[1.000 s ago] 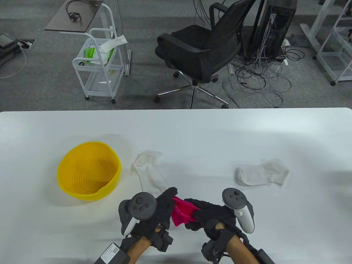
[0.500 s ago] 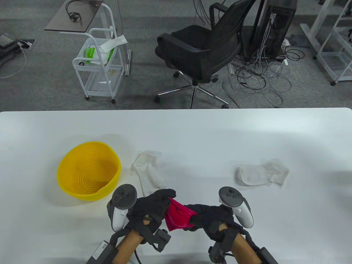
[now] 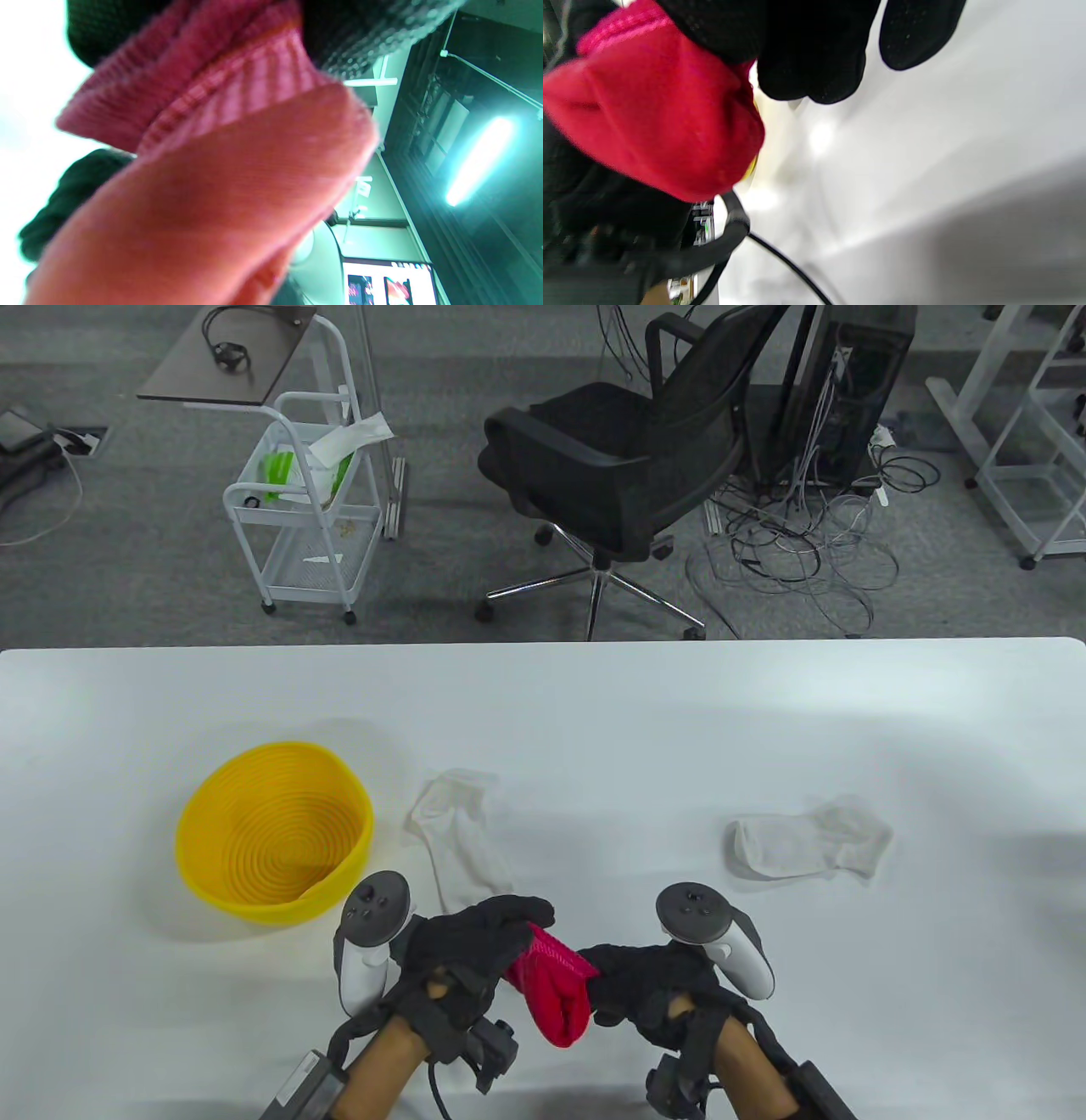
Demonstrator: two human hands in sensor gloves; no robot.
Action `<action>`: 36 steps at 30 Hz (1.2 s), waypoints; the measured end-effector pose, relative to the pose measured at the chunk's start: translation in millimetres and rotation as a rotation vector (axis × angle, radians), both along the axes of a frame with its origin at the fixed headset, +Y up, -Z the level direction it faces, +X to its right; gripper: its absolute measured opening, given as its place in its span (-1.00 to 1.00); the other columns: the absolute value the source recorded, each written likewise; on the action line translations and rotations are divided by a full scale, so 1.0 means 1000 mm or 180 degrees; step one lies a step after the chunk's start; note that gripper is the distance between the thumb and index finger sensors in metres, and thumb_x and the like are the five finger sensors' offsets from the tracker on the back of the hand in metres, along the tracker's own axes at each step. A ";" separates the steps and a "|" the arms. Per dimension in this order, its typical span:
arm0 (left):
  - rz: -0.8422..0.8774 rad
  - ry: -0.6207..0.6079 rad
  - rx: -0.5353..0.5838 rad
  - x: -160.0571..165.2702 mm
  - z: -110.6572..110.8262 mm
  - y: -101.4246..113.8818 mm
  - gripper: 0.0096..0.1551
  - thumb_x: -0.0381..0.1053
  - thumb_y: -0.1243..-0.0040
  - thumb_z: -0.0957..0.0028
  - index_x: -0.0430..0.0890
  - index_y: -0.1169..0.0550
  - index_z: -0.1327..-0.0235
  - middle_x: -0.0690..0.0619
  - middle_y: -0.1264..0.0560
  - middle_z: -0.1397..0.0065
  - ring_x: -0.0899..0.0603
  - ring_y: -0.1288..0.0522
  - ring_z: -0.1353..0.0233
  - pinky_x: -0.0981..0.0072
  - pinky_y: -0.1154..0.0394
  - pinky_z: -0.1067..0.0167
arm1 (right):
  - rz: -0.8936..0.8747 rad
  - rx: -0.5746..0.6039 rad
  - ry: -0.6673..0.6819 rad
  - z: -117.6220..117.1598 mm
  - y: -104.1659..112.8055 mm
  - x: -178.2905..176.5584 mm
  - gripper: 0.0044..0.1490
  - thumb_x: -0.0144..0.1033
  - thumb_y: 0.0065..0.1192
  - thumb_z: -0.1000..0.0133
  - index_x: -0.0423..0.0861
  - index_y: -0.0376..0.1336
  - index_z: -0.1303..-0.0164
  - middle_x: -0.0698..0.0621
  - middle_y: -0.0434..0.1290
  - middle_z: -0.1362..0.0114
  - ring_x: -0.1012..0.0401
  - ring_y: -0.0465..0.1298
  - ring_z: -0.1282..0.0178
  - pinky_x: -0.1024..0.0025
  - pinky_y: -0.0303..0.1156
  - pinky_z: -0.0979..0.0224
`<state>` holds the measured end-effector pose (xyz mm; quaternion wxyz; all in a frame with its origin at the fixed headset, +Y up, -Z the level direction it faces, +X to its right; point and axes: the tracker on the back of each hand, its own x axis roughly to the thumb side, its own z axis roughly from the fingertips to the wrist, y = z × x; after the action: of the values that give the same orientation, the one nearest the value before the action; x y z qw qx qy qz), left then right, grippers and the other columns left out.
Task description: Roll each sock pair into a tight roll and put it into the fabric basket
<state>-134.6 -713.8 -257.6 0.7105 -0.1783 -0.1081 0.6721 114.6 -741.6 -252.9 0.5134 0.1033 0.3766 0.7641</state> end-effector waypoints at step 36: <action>0.0458 -0.0158 0.0287 -0.002 -0.003 0.001 -0.59 -0.05 -0.23 0.14 0.06 -0.68 0.01 0.09 -0.82 0.08 -0.14 -0.70 -0.05 -0.08 -0.47 -0.09 | 0.0051 0.0707 0.0015 0.008 0.029 0.004 -0.56 -0.01 0.30 -0.01 0.30 0.38 -0.12 0.24 0.49 -0.43 0.15 0.41 -0.53 -0.14 0.22 -0.59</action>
<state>-137.1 -712.5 -260.5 0.6647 -0.1545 -0.1684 0.7113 118.2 -712.9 -245.4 0.4918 0.1585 0.2916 0.8050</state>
